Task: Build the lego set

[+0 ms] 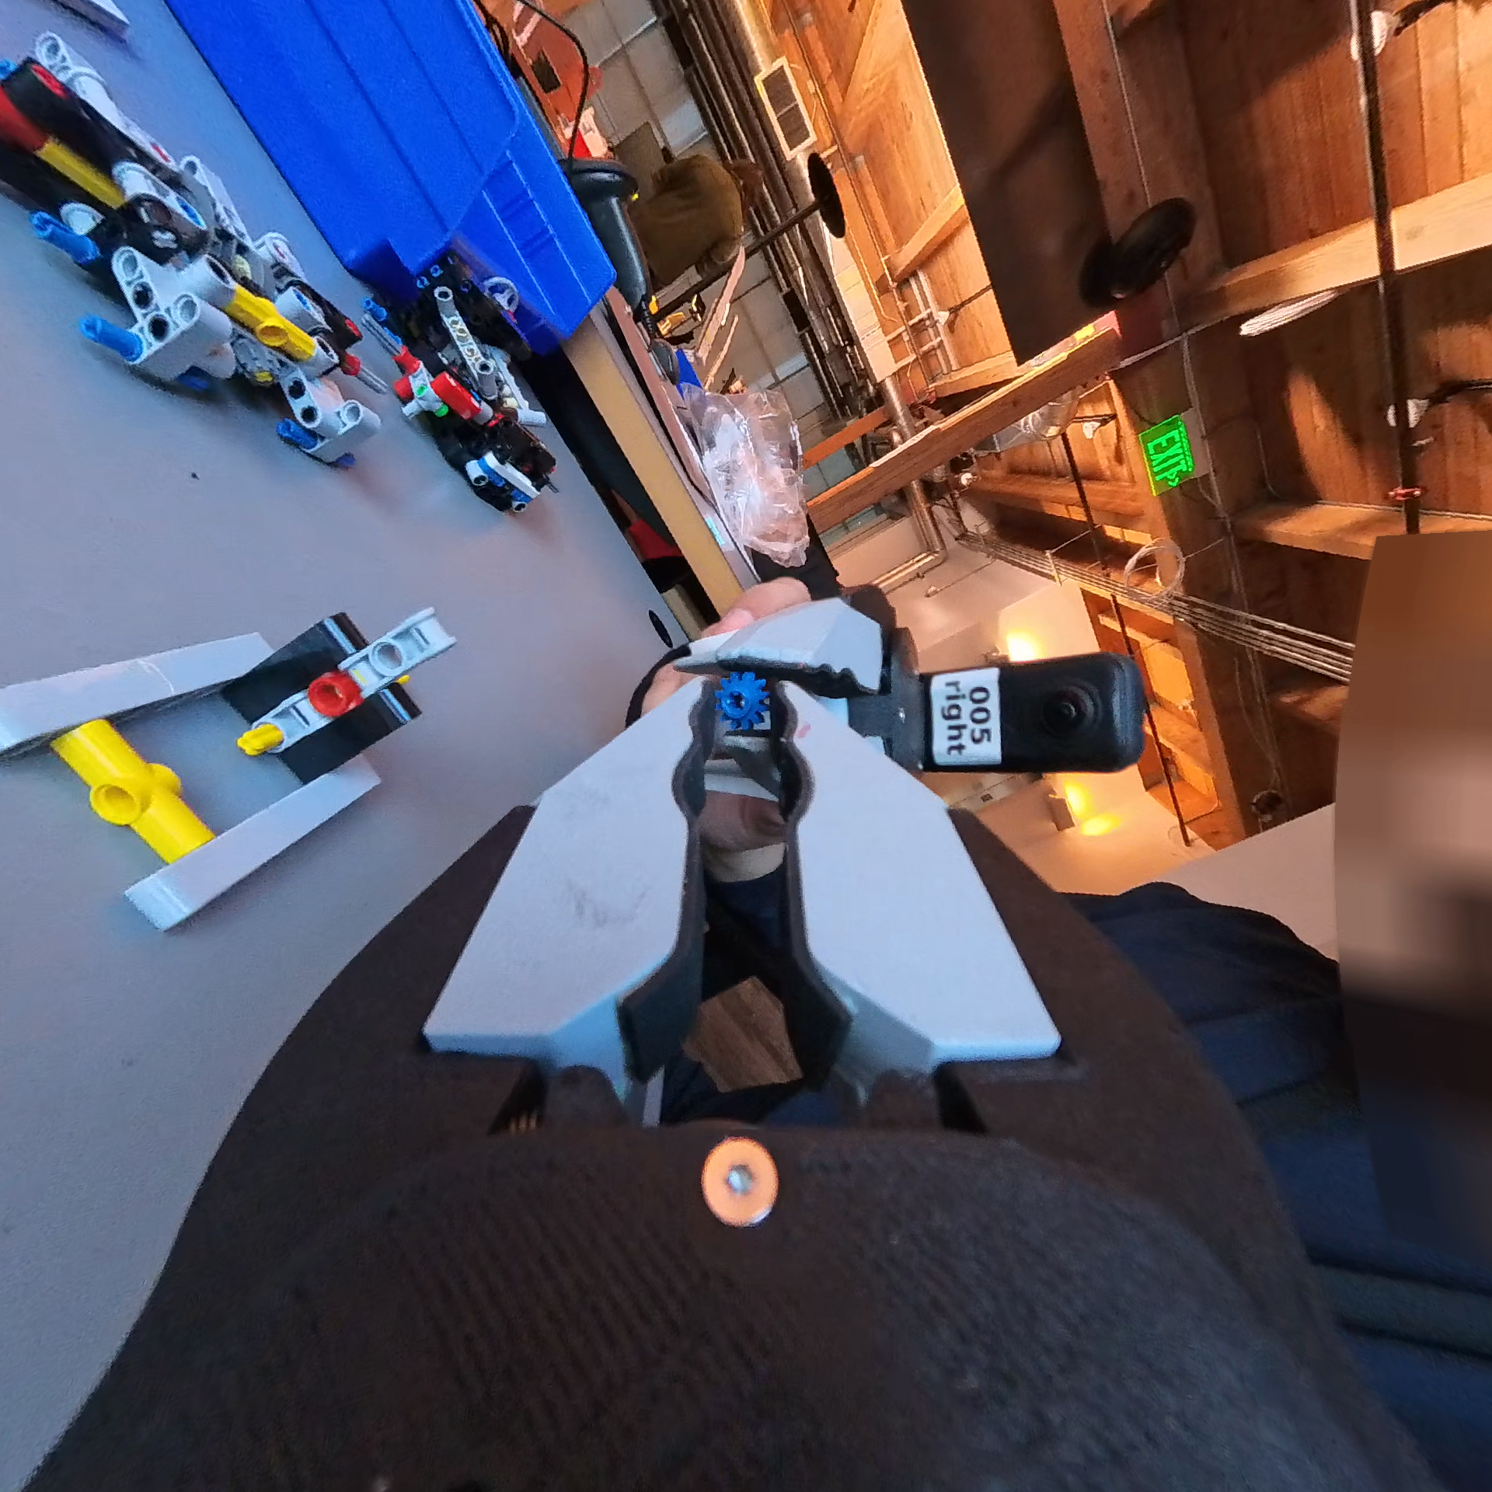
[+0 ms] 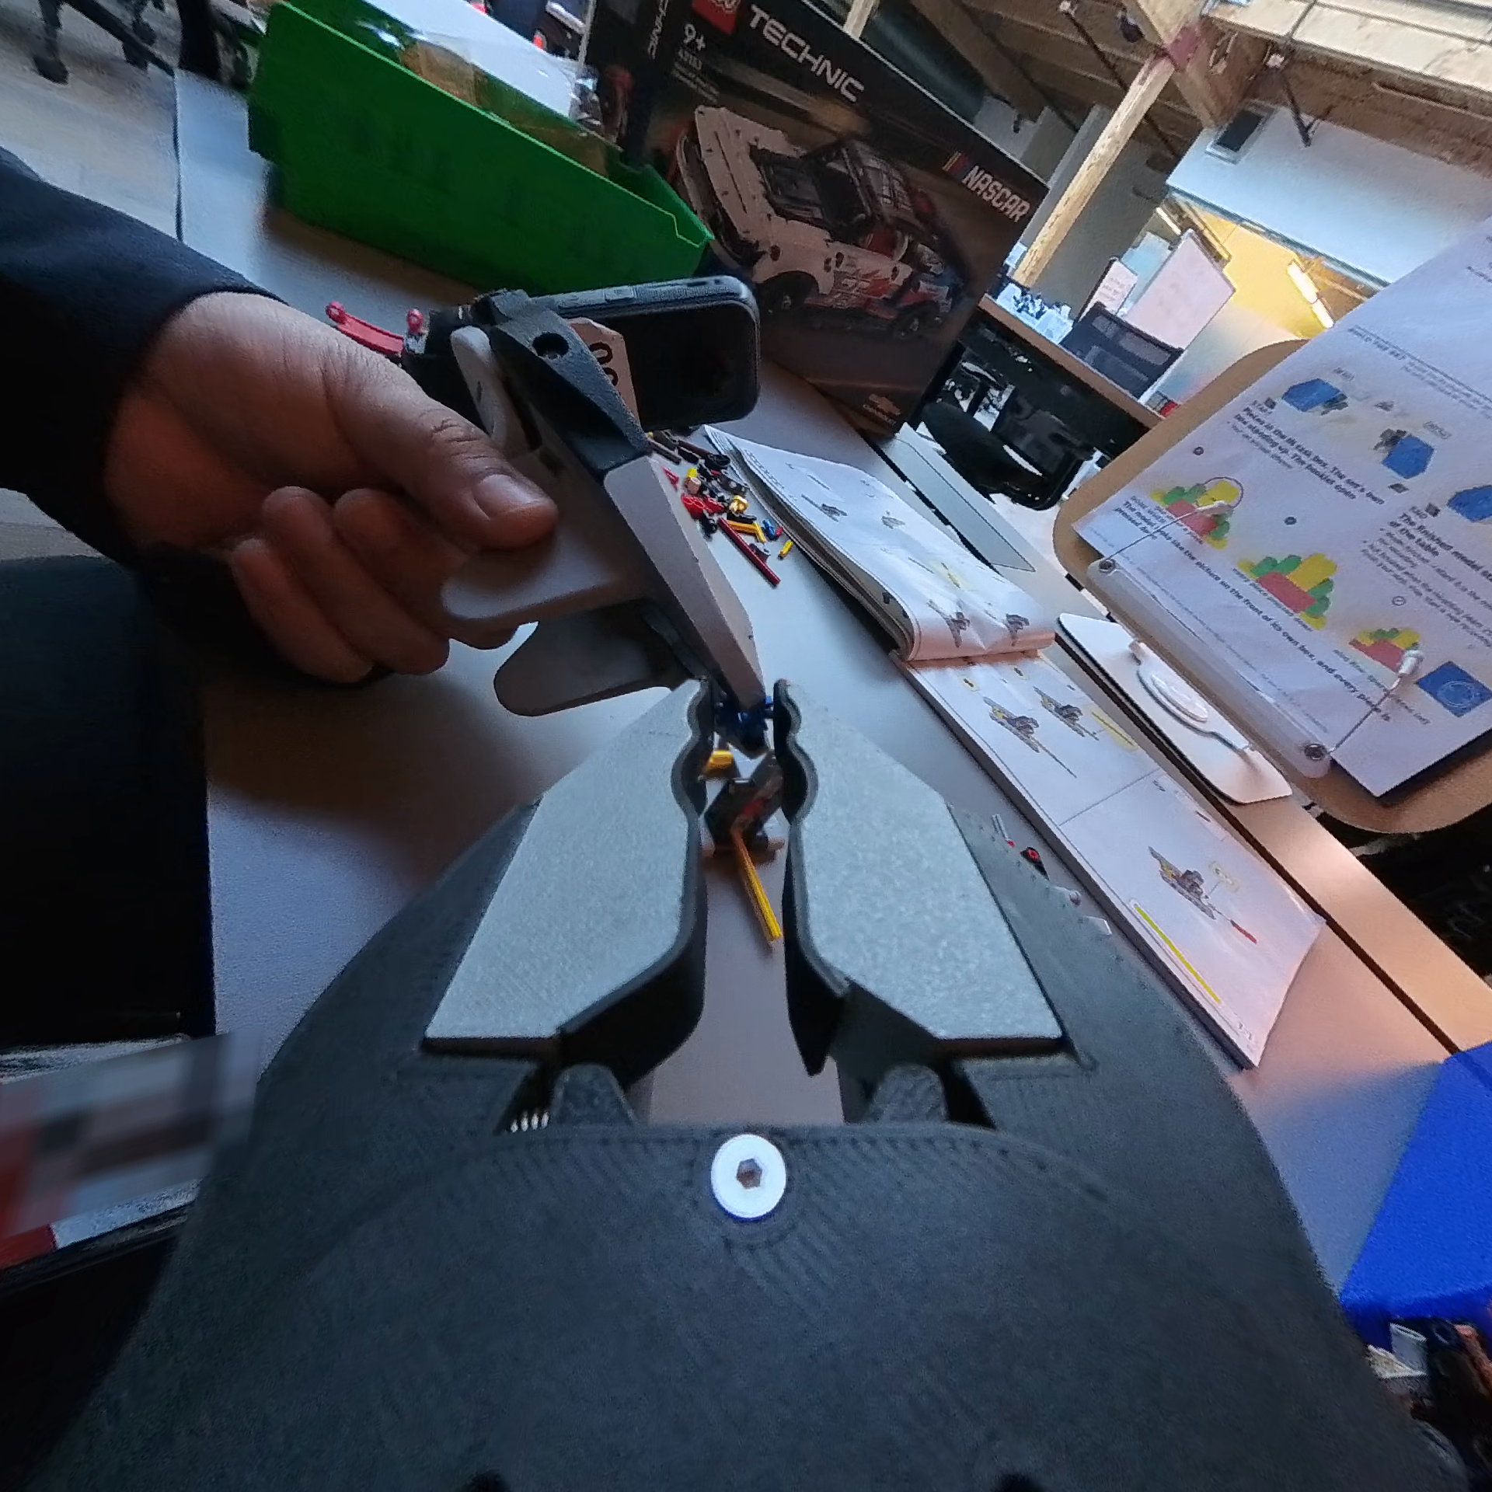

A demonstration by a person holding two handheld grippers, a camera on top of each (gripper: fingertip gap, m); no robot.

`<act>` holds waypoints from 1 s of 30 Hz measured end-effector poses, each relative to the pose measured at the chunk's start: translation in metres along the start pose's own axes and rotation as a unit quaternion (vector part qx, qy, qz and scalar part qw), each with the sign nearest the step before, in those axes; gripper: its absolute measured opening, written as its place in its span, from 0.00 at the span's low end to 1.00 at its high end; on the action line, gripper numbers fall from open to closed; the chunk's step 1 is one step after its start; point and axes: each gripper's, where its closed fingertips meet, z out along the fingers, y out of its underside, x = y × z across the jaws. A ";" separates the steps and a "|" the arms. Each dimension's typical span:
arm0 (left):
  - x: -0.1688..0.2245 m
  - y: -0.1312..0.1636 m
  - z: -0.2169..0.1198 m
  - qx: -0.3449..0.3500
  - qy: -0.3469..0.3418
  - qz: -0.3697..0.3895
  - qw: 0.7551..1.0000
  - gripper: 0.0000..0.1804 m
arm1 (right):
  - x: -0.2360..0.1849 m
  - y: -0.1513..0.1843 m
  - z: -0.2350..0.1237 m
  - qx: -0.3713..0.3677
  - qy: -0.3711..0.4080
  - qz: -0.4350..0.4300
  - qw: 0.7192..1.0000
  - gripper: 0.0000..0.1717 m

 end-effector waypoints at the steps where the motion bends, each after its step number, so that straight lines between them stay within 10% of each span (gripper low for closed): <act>1: -0.001 0.000 0.000 -0.002 -0.002 0.000 1.000 0.06 | 0.000 0.001 0.001 -0.003 0.000 -0.001 1.000 0.06; 30: 0.017 0.010 -0.005 -0.075 0.056 -0.003 0.996 0.06 | -0.009 -0.016 -0.007 0.062 -0.037 -0.010 0.997 0.06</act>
